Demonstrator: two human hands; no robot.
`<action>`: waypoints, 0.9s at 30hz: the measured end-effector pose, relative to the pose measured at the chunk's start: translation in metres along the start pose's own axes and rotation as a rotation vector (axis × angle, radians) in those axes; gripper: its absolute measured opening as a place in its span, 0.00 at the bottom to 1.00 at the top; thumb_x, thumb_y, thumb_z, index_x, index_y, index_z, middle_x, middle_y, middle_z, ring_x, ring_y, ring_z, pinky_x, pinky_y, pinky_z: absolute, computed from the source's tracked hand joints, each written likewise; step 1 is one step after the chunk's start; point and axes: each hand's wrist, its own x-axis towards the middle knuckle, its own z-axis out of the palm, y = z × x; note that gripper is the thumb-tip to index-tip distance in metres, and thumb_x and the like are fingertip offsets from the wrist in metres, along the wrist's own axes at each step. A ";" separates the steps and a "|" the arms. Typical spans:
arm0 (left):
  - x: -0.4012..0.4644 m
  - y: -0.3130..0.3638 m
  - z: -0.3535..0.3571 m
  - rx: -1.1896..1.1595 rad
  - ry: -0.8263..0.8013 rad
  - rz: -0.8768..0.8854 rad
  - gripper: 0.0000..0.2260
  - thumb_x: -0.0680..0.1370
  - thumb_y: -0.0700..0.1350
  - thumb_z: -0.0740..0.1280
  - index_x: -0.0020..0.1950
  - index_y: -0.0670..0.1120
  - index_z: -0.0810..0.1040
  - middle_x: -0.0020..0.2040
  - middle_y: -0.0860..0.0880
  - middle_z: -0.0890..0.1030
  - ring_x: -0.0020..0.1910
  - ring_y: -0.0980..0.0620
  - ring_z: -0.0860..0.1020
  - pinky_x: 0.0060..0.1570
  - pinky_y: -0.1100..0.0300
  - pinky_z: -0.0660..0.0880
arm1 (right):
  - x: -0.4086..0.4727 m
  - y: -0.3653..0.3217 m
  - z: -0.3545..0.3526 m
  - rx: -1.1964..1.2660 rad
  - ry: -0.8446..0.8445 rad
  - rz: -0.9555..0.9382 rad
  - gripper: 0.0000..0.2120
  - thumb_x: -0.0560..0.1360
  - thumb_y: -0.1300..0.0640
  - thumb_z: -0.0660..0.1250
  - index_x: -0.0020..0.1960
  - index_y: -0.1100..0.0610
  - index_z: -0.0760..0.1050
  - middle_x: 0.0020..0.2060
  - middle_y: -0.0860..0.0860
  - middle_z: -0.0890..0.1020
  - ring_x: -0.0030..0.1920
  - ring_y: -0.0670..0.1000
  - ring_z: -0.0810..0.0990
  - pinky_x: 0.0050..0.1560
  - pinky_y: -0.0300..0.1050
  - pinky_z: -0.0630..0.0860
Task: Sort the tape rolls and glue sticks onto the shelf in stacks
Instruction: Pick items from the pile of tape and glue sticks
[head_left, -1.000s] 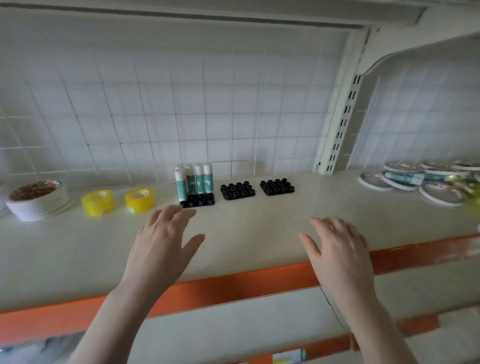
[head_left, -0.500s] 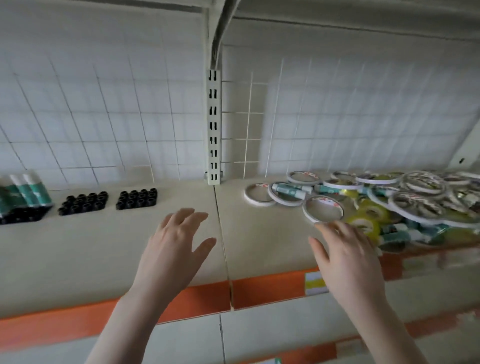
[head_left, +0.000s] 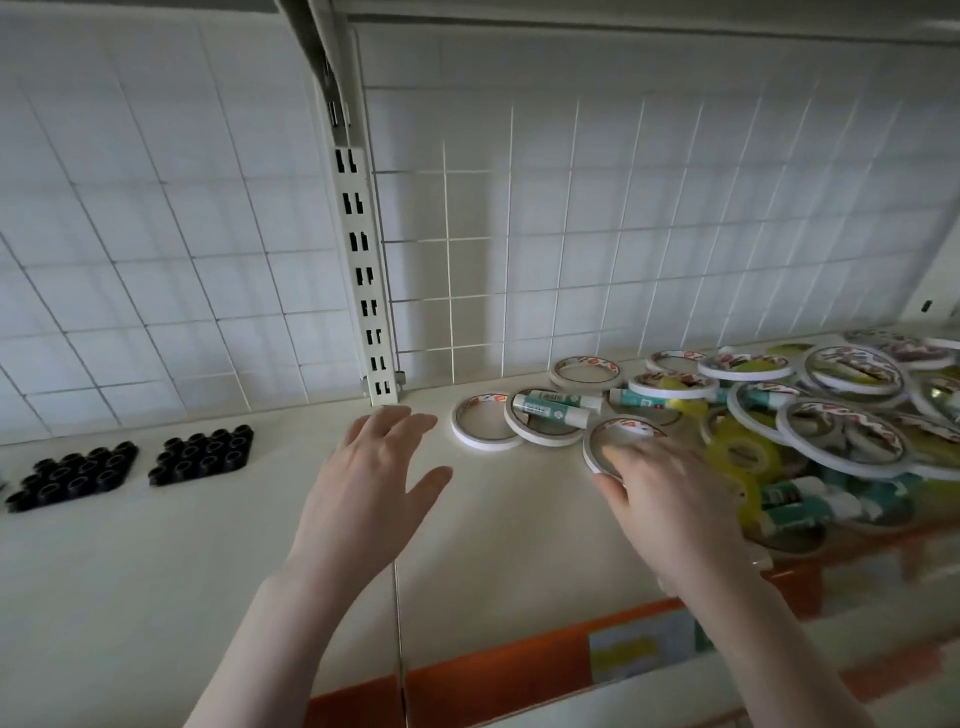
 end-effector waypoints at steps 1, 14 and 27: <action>0.004 0.000 0.001 0.003 0.001 0.003 0.21 0.74 0.50 0.68 0.66 0.49 0.73 0.65 0.51 0.72 0.66 0.49 0.67 0.60 0.56 0.66 | 0.002 0.001 0.001 0.005 -0.013 -0.009 0.16 0.58 0.60 0.79 0.28 0.56 0.71 0.24 0.50 0.74 0.27 0.53 0.76 0.27 0.42 0.70; 0.031 0.008 0.019 0.050 0.004 -0.076 0.20 0.73 0.49 0.70 0.64 0.47 0.74 0.63 0.49 0.74 0.63 0.46 0.70 0.58 0.51 0.70 | 0.006 0.022 0.027 -0.025 -0.102 -0.091 0.15 0.51 0.69 0.79 0.27 0.58 0.75 0.26 0.53 0.75 0.27 0.53 0.75 0.26 0.45 0.73; 0.052 0.027 0.019 0.090 -0.010 -0.037 0.17 0.76 0.47 0.67 0.64 0.46 0.74 0.61 0.49 0.76 0.61 0.47 0.73 0.56 0.58 0.67 | 0.008 0.040 0.008 0.012 0.028 -0.089 0.16 0.52 0.71 0.78 0.31 0.59 0.74 0.24 0.54 0.74 0.25 0.56 0.74 0.28 0.50 0.75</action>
